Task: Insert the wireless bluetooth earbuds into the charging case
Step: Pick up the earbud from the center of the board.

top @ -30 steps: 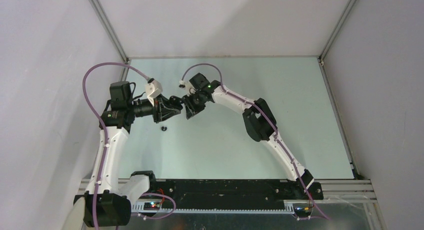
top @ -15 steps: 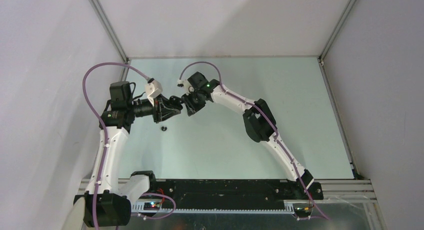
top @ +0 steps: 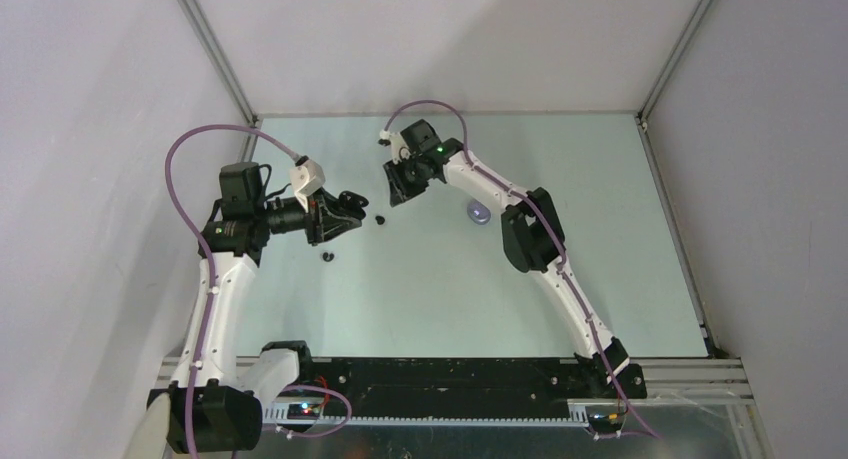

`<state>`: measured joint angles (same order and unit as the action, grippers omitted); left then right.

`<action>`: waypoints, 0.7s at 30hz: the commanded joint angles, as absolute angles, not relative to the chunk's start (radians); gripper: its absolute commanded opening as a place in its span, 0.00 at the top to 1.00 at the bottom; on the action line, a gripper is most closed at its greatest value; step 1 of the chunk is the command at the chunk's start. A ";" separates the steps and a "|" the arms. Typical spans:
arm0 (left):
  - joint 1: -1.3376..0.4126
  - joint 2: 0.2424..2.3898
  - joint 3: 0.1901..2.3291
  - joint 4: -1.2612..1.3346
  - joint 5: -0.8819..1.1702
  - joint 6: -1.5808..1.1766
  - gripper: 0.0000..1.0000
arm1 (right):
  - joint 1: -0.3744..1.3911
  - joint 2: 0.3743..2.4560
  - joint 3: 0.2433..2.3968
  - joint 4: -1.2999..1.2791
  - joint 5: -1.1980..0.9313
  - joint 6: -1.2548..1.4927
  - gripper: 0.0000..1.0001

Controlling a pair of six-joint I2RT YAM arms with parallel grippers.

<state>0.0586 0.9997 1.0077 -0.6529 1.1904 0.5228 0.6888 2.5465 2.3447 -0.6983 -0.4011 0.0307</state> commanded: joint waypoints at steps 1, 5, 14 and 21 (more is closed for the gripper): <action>0.062 0.982 1.002 -0.622 1.225 0.519 0.88 | 0.690 2.547 2.389 -0.670 -0.431 0.055 0.68; 0.062 0.985 1.001 -0.616 1.224 0.514 0.88 | 0.697 2.572 2.399 -0.670 -0.445 0.060 0.69; 0.063 0.986 1.002 -0.614 1.224 0.512 0.88 | 0.718 2.611 2.410 -0.675 -0.448 0.078 0.69; 0.061 0.987 1.004 -0.617 1.226 0.512 0.88 | 0.719 2.625 2.410 -0.675 -0.430 0.115 0.69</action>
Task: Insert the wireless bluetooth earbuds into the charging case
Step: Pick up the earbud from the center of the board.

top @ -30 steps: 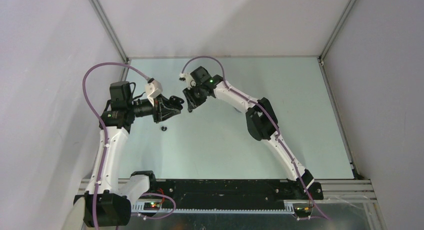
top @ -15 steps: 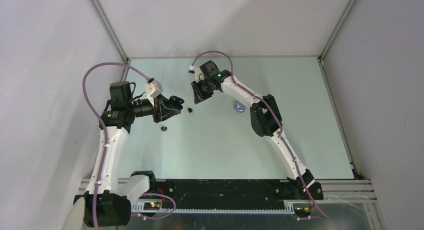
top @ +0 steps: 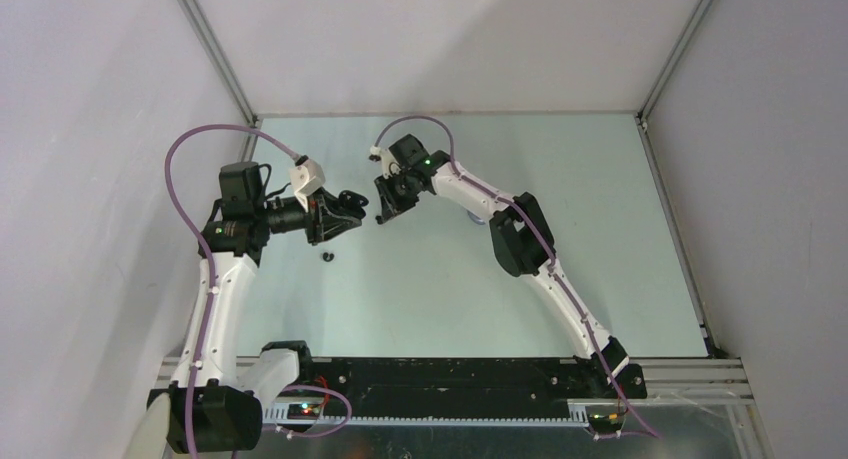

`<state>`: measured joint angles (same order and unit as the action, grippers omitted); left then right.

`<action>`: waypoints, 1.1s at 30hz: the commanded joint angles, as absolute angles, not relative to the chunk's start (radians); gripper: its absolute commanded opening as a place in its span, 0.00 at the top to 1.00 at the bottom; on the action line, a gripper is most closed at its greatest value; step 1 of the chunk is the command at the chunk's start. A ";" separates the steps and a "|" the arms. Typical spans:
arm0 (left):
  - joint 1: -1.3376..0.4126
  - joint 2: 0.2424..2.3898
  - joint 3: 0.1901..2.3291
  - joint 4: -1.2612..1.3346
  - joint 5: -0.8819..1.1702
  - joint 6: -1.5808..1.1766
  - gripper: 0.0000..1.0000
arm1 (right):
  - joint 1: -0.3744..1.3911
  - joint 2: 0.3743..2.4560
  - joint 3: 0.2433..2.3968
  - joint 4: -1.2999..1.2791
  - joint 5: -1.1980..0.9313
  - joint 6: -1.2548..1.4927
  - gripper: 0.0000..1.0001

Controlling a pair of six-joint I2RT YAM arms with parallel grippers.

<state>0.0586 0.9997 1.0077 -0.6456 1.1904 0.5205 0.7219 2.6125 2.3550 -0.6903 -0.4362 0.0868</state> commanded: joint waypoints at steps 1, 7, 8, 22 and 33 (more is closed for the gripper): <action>0.060 0.986 1.003 -0.618 1.226 0.512 0.88 | 0.717 2.625 2.410 -0.674 -0.428 0.116 0.69; 0.061 0.985 1.007 -0.621 1.224 0.512 0.88 | 0.708 2.630 2.406 -0.662 -0.442 0.137 0.69; 0.061 0.985 1.007 -0.622 1.224 0.512 0.88 | 0.702 2.631 2.402 -0.654 -0.459 0.143 0.70; 0.060 0.990 1.003 -0.619 1.222 0.515 0.88 | 0.707 2.653 2.406 -0.656 -0.449 0.145 0.70; 0.061 0.991 1.003 -0.616 1.224 0.515 0.88 | 0.718 2.661 2.411 -0.661 -0.446 0.136 0.69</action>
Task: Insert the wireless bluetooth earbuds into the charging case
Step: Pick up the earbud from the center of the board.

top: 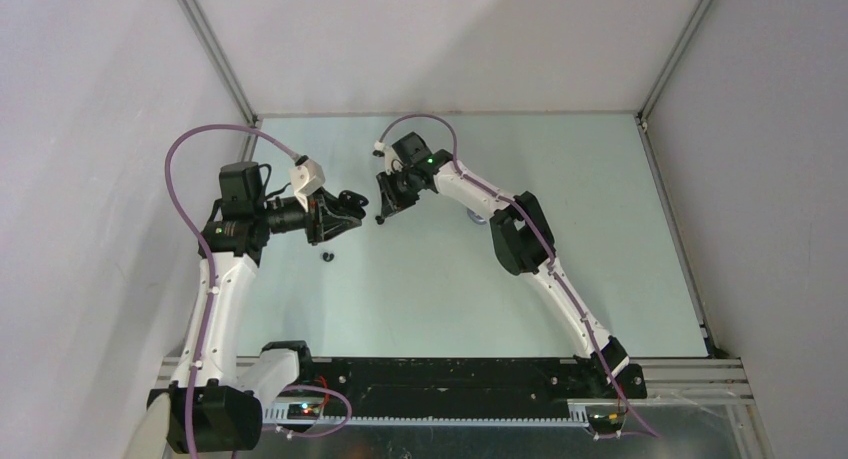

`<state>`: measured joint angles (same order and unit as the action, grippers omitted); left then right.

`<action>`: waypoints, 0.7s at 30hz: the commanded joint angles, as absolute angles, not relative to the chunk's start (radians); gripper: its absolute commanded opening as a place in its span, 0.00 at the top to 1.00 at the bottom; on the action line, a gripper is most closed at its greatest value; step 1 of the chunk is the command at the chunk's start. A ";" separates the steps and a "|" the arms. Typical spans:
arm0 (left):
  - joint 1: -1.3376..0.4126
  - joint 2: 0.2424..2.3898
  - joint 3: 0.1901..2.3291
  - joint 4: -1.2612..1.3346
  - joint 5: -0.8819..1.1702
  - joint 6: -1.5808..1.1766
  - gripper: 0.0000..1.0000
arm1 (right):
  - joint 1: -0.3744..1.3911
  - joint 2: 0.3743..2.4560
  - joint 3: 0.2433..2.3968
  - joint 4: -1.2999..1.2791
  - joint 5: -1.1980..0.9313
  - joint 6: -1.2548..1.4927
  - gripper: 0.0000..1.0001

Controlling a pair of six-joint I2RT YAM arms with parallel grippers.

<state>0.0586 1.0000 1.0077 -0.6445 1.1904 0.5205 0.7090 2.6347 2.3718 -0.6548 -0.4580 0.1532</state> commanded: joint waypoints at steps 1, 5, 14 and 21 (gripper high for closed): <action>0.061 0.992 1.002 -0.617 1.224 0.515 0.88 | 0.720 2.661 2.411 -0.662 -0.446 0.136 0.69; 0.061 0.991 1.003 -0.617 1.224 0.515 0.88 | 0.723 2.662 2.411 -0.665 -0.450 0.135 0.68; 0.061 0.990 1.000 -0.616 1.223 0.518 0.88 | 0.729 2.668 2.414 -0.664 -0.480 0.143 0.65; 0.061 0.991 0.999 -0.615 1.220 0.517 0.88 | 0.728 2.673 2.415 -0.652 -0.524 0.155 0.69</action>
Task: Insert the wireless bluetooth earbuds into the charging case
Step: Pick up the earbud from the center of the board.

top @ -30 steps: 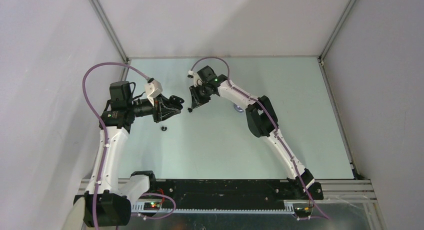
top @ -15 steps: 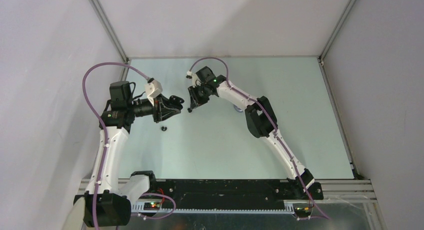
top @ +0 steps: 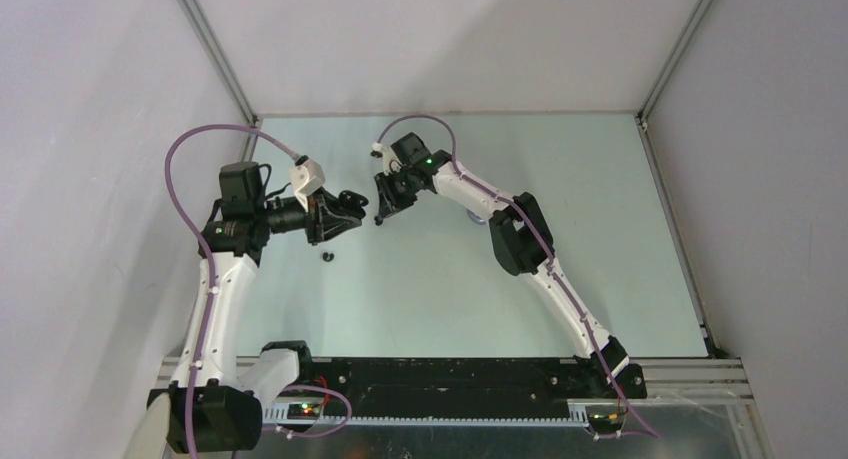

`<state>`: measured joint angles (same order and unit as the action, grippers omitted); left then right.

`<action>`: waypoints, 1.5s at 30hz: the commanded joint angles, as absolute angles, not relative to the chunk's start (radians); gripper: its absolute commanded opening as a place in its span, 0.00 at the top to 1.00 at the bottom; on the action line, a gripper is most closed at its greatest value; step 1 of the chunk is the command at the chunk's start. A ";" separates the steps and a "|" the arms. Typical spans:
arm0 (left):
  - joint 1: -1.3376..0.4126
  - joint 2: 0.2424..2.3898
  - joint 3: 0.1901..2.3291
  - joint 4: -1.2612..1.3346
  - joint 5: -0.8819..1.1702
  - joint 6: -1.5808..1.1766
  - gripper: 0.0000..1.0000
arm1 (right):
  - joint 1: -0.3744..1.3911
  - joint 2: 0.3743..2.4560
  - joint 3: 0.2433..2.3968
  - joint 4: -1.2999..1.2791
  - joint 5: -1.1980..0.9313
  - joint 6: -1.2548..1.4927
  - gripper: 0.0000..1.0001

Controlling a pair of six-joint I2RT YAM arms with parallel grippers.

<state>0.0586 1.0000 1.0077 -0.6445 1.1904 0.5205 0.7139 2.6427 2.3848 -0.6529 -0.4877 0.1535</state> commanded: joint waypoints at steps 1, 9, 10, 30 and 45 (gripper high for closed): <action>0.060 0.991 0.999 -0.614 1.220 0.517 0.88 | 0.727 2.674 2.414 -0.650 -0.532 0.157 0.69; 0.061 0.992 0.999 -0.615 1.219 0.517 0.88 | 0.727 2.680 2.412 -0.637 -0.578 0.169 0.74; 0.061 0.992 0.999 -0.614 1.218 0.516 0.88 | 0.726 2.679 2.411 -0.635 -0.580 0.171 0.75; 0.061 0.983 0.994 -0.596 1.212 0.498 0.88 | 0.690 2.552 2.404 -0.665 -0.598 0.129 0.89; -0.059 1.007 0.958 -0.550 1.129 0.502 0.84 | 0.570 1.885 1.831 -0.682 -0.585 -0.190 0.91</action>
